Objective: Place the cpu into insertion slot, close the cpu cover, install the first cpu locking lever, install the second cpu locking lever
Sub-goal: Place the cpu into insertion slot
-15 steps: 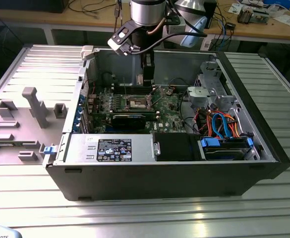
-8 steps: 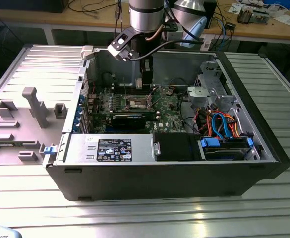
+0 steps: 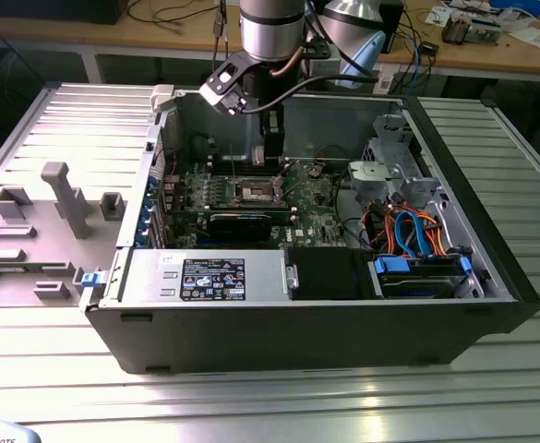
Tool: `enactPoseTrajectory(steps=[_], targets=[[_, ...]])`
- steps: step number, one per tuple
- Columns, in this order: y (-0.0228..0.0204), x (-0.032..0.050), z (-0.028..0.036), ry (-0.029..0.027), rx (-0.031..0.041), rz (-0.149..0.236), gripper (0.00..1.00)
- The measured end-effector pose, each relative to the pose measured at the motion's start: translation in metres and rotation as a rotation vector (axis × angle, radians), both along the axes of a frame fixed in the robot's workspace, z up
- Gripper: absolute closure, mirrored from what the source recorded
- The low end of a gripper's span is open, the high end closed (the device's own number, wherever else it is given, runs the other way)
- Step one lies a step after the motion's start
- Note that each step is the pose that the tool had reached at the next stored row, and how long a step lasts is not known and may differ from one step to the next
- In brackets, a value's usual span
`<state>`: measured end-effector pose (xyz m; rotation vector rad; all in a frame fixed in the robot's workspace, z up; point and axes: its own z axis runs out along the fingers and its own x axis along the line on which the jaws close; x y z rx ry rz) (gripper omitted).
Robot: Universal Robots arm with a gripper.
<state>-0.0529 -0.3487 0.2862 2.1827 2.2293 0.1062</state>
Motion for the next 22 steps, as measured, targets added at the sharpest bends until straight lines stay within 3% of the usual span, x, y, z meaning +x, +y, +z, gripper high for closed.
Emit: enactPoseTrajectory(steps=[10,16,22], targets=[[0.0001,-0.0009,-0.0024,0.0001,0.0,0.0,0.46],[0.0014,-0.001,-0.0125,0.0,0.0001,0.0,0.46],[0.0014,-0.0011,-0.0158,0.0003,-0.0002,-0.026,0.46]])
